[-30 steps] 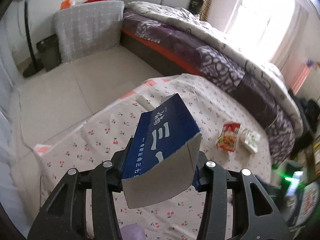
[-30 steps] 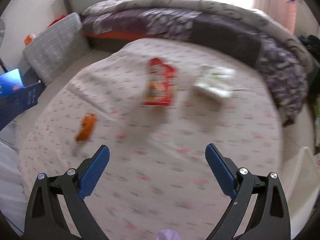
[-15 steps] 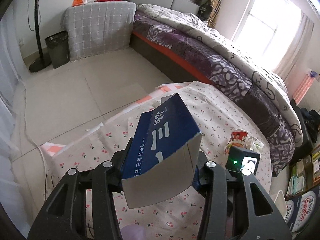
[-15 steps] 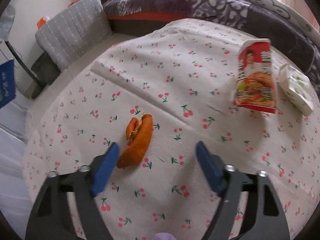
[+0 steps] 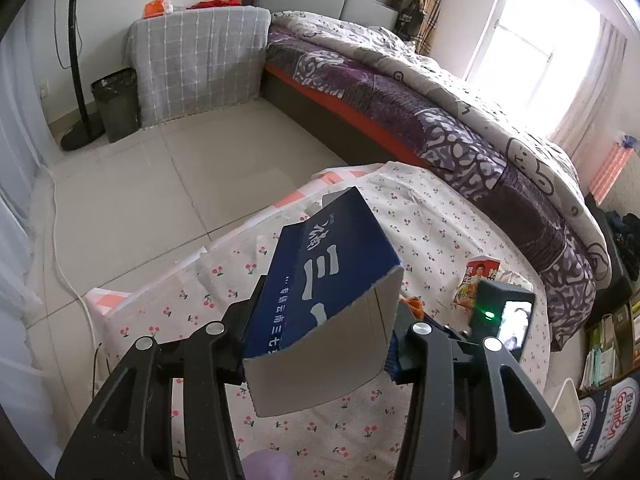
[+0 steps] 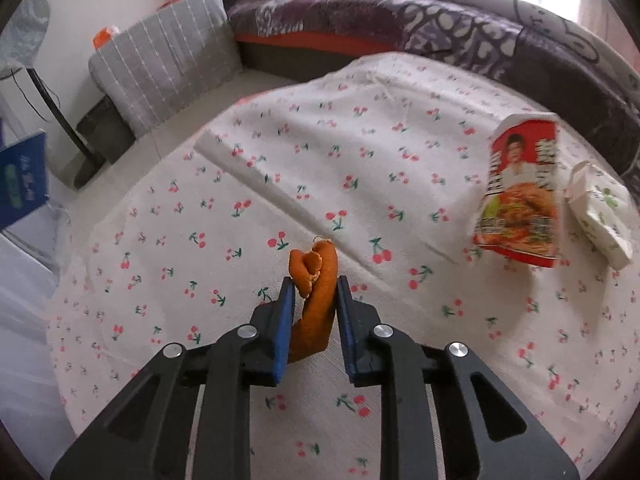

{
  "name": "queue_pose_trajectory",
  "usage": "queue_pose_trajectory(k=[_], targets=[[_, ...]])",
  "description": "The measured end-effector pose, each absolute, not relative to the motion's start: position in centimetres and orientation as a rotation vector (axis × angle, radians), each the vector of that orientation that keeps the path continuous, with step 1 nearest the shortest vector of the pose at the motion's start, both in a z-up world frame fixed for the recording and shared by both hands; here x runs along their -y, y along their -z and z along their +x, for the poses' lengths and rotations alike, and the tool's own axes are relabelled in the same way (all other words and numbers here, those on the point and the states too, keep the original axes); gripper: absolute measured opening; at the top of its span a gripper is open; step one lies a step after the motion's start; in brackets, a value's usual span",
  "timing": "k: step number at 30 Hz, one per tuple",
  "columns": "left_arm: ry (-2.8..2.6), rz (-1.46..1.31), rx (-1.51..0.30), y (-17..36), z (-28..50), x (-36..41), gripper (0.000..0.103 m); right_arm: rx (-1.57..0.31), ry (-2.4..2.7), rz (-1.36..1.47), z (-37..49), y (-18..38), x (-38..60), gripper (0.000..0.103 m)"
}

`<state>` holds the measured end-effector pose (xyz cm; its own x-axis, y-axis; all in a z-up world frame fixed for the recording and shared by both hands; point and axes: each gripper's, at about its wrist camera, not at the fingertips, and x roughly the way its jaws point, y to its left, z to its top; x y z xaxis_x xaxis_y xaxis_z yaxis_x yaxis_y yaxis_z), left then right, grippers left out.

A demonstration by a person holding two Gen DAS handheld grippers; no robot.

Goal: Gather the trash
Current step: 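Grasp the orange peel with the right tool while the left tool holds the carton, then carry the blue carton and orange peel to the white bin and release both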

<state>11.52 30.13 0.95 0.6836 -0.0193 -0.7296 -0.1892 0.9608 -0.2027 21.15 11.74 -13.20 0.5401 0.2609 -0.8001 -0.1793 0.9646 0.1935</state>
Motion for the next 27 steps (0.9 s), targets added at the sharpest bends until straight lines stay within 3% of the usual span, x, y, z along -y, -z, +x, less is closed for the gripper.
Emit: queue_pose_trajectory(k=[10, 27], targets=[[-0.074, -0.235, -0.759, -2.0, 11.0, -27.6, 0.045, -0.82, -0.254, 0.12, 17.3, 6.7, -7.7, 0.021], [0.023, -0.182, -0.743, -1.4, 10.3, -20.3, 0.045, -0.697, -0.176, 0.185, 10.4, 2.2, 1.9, 0.021]])
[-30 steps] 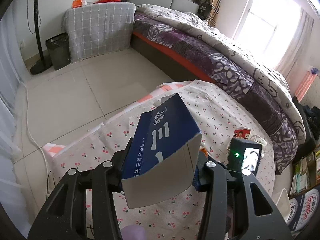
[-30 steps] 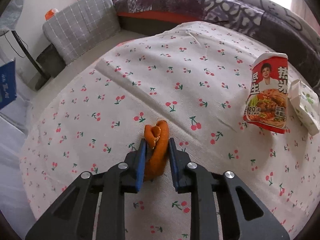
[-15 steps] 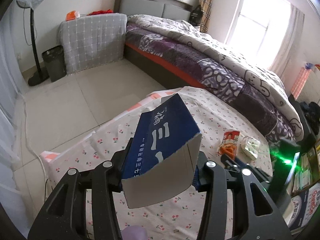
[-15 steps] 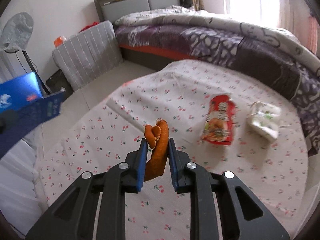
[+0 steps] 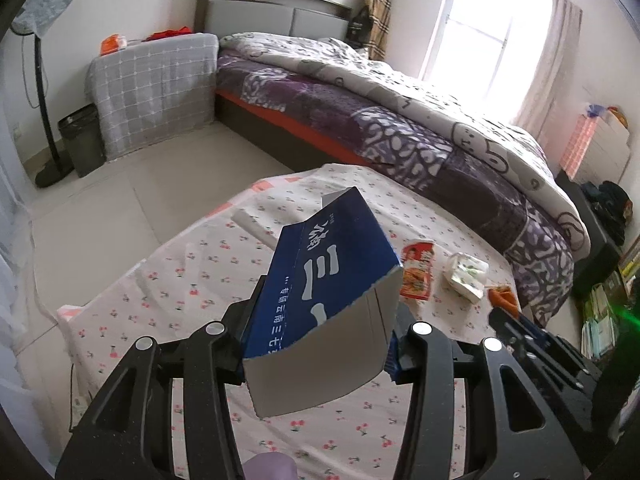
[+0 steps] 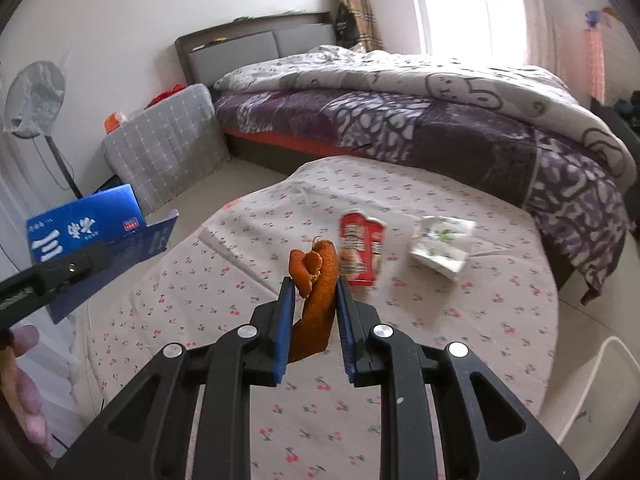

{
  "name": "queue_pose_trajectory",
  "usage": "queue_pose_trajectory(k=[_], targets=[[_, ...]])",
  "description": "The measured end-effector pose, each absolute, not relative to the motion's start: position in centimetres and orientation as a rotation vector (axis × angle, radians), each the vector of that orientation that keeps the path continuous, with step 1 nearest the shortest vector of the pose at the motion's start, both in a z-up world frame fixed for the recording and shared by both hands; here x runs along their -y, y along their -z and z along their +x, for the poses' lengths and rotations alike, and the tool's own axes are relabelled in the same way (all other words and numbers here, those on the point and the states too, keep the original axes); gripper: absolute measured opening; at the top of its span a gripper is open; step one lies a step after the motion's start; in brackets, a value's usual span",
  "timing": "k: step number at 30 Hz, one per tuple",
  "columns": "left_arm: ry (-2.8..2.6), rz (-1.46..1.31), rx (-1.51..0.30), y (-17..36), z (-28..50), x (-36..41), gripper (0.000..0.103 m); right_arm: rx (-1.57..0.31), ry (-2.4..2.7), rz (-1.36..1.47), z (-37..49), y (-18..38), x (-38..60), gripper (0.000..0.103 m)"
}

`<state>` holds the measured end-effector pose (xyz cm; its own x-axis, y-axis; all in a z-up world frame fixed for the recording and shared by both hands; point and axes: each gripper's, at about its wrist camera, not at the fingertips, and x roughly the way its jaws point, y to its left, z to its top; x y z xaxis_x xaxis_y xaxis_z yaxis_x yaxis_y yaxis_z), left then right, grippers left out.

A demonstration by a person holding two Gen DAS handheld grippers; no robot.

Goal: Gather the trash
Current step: 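Carry the blue carton and orange peel to the white bin and release both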

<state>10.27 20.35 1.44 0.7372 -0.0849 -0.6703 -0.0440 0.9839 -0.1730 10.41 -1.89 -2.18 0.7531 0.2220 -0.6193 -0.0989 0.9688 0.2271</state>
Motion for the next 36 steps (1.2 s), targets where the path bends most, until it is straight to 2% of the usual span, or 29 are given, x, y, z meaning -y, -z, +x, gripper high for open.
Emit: queue_pose_trajectory(k=[25, 36], targets=[[0.205, -0.05, -0.775, 0.9, 10.2, -7.0, 0.045, -0.61, 0.054, 0.252, 4.8, 1.2, 15.4, 0.021], [0.289, 0.03, -0.783, 2.0, 8.8, -1.4, 0.045, -0.633, 0.211, 0.307, 1.3, 1.2, 22.5, 0.021]])
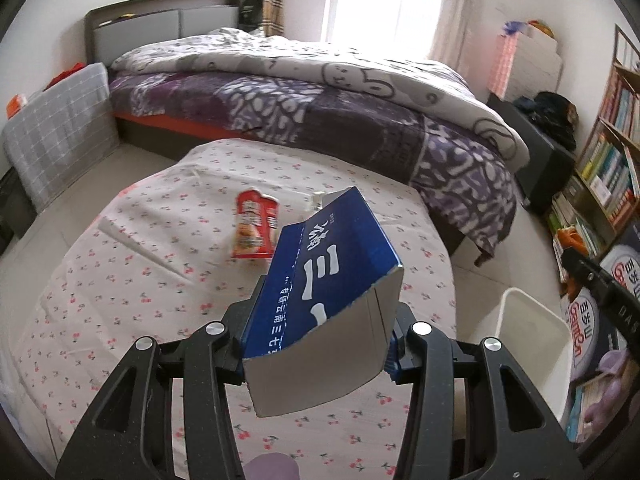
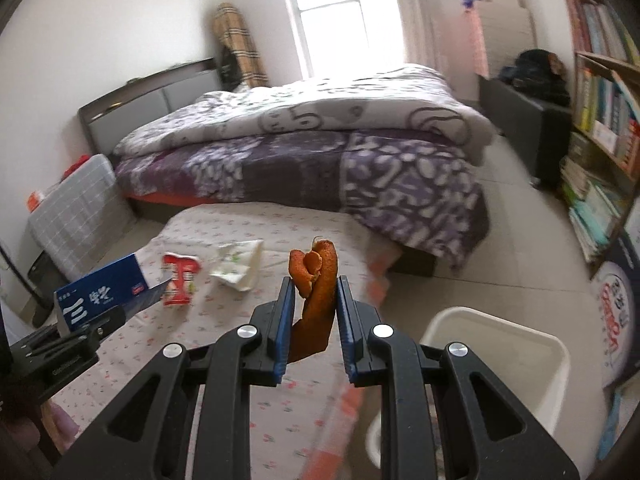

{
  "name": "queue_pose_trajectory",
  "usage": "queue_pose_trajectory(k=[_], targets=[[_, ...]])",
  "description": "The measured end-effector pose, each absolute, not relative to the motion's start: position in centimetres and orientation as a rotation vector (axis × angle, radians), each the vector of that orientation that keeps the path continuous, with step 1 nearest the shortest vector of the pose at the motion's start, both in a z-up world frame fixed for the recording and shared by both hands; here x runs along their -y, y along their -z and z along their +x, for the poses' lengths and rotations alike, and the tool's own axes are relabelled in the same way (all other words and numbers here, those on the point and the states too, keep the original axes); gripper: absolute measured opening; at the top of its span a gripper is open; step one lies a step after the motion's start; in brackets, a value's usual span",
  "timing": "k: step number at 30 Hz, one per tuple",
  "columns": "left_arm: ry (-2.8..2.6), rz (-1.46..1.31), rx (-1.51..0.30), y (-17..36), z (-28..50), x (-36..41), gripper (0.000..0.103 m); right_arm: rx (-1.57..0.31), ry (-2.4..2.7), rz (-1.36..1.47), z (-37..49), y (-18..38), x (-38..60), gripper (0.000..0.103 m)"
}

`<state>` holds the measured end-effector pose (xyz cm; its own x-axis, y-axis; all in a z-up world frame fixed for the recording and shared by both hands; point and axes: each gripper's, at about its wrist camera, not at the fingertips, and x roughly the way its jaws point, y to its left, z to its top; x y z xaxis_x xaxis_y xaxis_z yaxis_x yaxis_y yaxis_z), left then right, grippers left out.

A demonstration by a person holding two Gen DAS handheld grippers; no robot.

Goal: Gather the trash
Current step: 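Carry the blue carton and orange peel to the white bin and release both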

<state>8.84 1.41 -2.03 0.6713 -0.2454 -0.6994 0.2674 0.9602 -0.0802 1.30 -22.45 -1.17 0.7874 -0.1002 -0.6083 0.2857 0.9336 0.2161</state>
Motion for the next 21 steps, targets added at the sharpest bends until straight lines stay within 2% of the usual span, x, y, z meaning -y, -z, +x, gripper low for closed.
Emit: queue_pose_trajectory(k=[11, 12, 14, 15, 19, 21], targets=[[0.387, 0.12, -0.806, 3.6, 6.8, 4.4, 0.045, -0.699, 0.403, 0.322, -2.3, 2.6, 28.6, 0.025], [0.404, 0.129, -0.807, 3.8, 6.5, 5.1, 0.045, -0.694, 0.426, 0.318, -2.7, 2.5, 29.0, 0.03], [0.435, 0.142, -0.811, 4.0, 5.9, 6.5, 0.045, -0.671, 0.484, 0.321, -3.7, 2.1, 30.1, 0.07], [0.455, 0.149, -0.813, 4.1, 5.5, 7.3, 0.045, -0.656, 0.514, 0.322, -4.1, 2.0, 30.7, 0.075], [0.519, 0.178, -0.822, 4.6, 4.2, 10.2, 0.045, -0.621, 0.575, 0.342, -5.7, 1.3, 32.6, 0.084], [0.558, 0.189, -0.832, 5.0, 3.5, 11.9, 0.046, -0.612, 0.595, 0.361, -6.1, 1.1, 33.5, 0.086]])
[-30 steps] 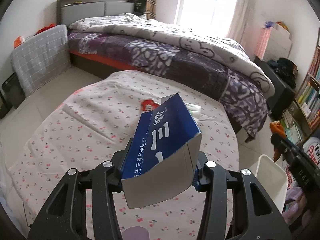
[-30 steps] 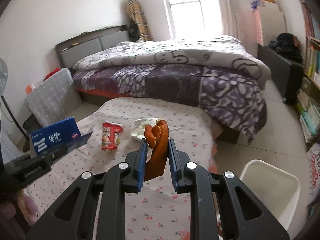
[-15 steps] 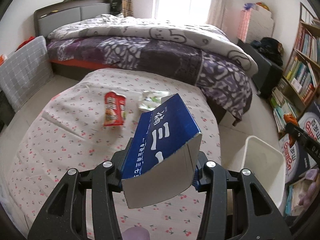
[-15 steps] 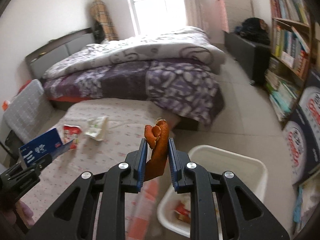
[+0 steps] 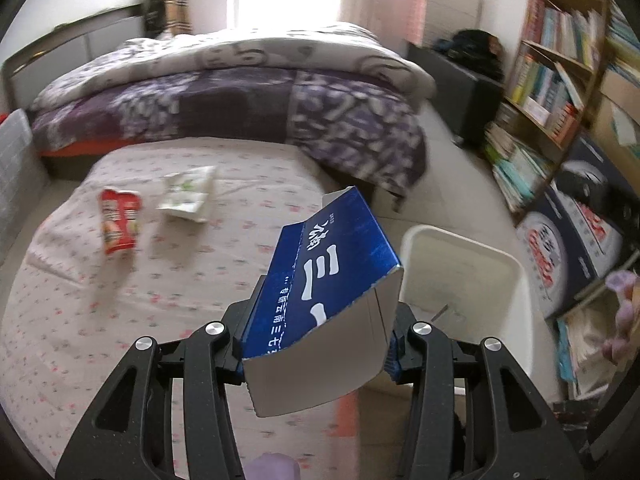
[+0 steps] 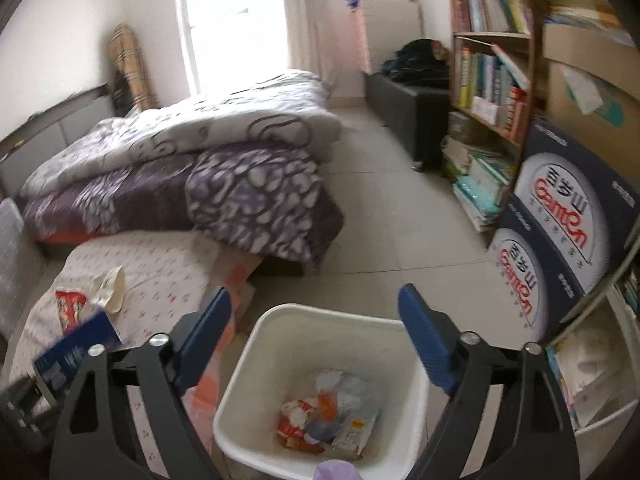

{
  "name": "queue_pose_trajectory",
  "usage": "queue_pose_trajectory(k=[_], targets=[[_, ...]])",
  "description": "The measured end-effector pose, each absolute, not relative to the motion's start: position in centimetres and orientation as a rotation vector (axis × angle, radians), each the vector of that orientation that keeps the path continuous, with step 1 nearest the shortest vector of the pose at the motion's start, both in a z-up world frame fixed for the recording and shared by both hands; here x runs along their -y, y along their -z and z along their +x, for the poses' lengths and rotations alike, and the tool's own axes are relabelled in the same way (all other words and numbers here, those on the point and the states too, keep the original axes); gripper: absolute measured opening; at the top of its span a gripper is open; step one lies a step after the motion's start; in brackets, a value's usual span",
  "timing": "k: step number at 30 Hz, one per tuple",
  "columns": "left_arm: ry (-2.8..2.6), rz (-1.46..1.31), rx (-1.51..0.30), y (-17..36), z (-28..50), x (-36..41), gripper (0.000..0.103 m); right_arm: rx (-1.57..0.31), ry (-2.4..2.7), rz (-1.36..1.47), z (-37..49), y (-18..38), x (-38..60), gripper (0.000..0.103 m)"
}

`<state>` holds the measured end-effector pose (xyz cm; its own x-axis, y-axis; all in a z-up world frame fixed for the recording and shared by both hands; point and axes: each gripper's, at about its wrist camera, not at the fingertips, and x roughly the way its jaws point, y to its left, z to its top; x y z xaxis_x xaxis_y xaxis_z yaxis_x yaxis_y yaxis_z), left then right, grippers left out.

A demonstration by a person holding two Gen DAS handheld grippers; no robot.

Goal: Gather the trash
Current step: 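Carry the blue carton and orange peel to the white bin and release both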

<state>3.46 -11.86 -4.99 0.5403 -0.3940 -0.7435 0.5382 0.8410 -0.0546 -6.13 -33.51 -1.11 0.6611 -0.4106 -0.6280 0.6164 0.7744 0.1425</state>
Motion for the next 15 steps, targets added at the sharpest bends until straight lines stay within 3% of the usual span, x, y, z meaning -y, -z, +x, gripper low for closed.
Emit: queue_pose_trajectory(k=[10, 15], targets=[[0.708, 0.224, -0.902, 7.0, 0.7, 18.5, 0.046, -0.563, 0.638, 0.442, -7.2, -0.3, 36.6, 0.089], [0.785, 0.249, -0.955, 7.7, 0.2, 21.8, 0.052, -0.551, 0.638, 0.486, -6.8, -0.7, 37.5, 0.089]])
